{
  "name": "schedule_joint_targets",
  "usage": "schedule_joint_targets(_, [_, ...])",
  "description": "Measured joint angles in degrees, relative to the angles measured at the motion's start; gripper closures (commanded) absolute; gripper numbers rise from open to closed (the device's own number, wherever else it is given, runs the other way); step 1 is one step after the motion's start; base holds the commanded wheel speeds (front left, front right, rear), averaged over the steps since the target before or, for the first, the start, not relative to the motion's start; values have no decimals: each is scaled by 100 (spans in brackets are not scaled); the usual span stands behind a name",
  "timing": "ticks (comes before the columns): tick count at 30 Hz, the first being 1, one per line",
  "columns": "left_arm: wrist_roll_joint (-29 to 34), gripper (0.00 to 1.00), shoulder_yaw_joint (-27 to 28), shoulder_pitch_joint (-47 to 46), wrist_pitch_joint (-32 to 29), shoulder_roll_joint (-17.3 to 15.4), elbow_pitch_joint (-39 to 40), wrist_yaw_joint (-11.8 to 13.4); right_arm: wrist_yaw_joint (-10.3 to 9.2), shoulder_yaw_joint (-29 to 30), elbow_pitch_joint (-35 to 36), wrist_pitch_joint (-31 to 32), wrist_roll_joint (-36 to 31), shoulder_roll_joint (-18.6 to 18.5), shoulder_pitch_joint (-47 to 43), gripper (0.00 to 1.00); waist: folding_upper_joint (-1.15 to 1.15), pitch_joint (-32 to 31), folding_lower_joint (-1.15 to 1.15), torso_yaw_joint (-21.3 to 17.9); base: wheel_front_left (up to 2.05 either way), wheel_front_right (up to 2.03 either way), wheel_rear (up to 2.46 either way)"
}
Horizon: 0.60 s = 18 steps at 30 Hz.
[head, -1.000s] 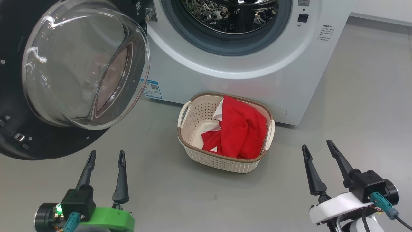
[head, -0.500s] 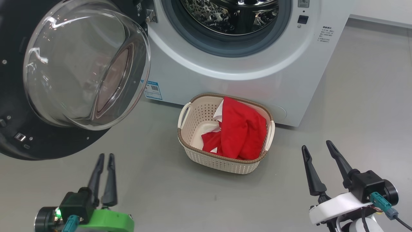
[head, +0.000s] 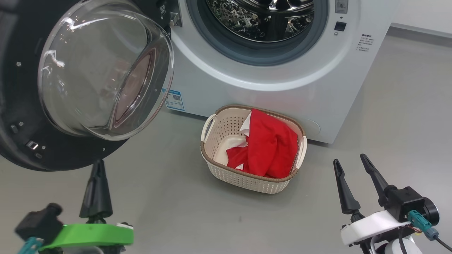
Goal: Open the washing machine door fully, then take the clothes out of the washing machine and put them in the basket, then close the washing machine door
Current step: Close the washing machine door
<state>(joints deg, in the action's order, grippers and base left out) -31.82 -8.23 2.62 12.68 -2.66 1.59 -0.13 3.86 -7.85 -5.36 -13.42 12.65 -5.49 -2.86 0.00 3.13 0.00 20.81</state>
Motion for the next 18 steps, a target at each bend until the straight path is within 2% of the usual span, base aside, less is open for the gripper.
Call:
schedule_joint_targets(1, [-366,100,56,0,2,1,85,-27,0,-2,2,0,0,0,0,0,0,-1,0,18,0,0,0])
schedule_joint_targets(2, [-1081,100,144,0,34,-2,244,-116,0,-2,14,1,0,-1,0,0,0,2,0,49,0,0,0])
schedule_joint_targets(8, [-3036,100,541,-19,101,7,781,-426,0,-16,41,3,0,-7,0,0,0,29,0,102,0,0,0])
schedule_joint_targets(13, [-3768,100,1061,-169,109,18,1195,-505,0,-13,51,9,1,-10,-1,0,0,49,0,124,0,0,0])
schedule_joint_targets(18, [-3888,100,1697,-475,107,-35,1418,-528,-1,-11,151,54,4,-26,0,0,0,122,0,133,0,0,0])
